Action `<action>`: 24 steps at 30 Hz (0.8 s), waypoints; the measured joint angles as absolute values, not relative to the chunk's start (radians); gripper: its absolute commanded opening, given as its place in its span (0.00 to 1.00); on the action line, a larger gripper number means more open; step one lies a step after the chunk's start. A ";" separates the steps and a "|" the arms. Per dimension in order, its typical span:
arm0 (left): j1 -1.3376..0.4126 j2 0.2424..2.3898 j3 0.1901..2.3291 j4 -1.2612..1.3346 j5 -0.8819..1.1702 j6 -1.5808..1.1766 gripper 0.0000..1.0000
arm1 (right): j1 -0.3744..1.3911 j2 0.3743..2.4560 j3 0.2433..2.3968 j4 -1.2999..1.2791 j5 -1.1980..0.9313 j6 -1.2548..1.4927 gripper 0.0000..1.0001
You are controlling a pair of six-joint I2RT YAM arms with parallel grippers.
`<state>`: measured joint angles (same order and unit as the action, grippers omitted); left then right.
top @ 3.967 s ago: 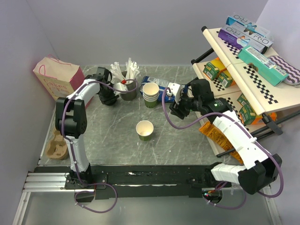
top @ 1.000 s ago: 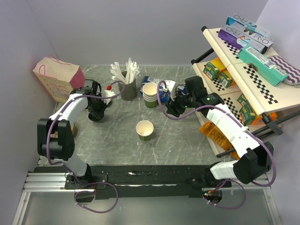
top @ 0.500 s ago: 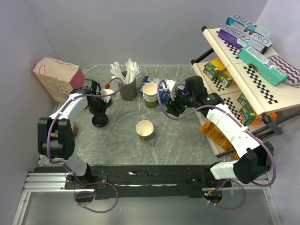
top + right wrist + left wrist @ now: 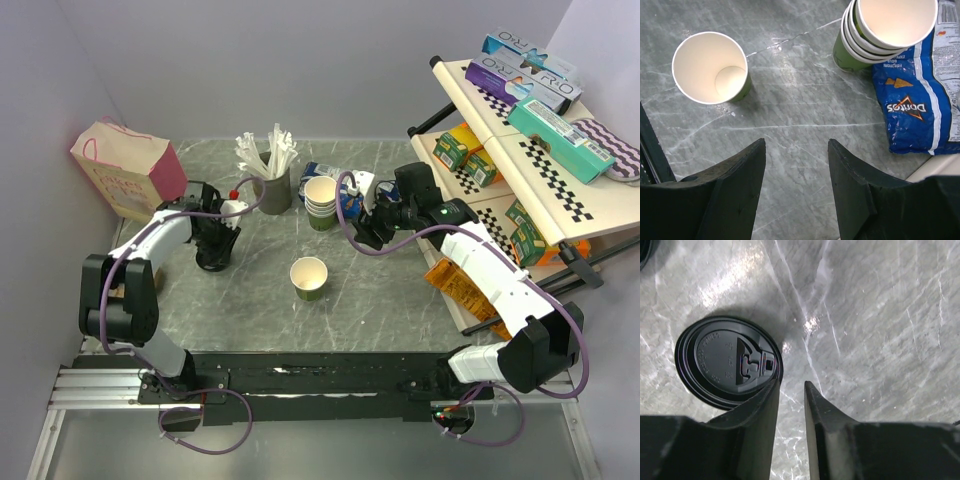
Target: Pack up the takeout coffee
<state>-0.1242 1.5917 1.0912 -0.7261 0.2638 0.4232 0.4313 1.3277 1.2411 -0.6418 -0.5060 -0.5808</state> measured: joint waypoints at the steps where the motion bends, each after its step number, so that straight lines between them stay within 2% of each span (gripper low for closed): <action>1: -0.127 1.592 1.089 -0.719 0.264 0.423 0.28 | 0.431 1.328 1.240 -0.641 -0.506 -0.581 0.60; 14: -0.139 1.633 1.087 -0.693 0.254 0.420 0.25 | 0.431 1.325 1.235 -0.639 -0.506 -0.581 0.60; 24: -0.139 1.650 1.089 -0.692 0.242 0.420 0.15 | 0.431 1.325 1.235 -0.638 -0.506 -0.581 0.60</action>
<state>-0.1390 1.6501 1.0893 -0.6922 0.2424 0.4202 0.4313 1.3251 1.2354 -0.6384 -0.5056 -0.5808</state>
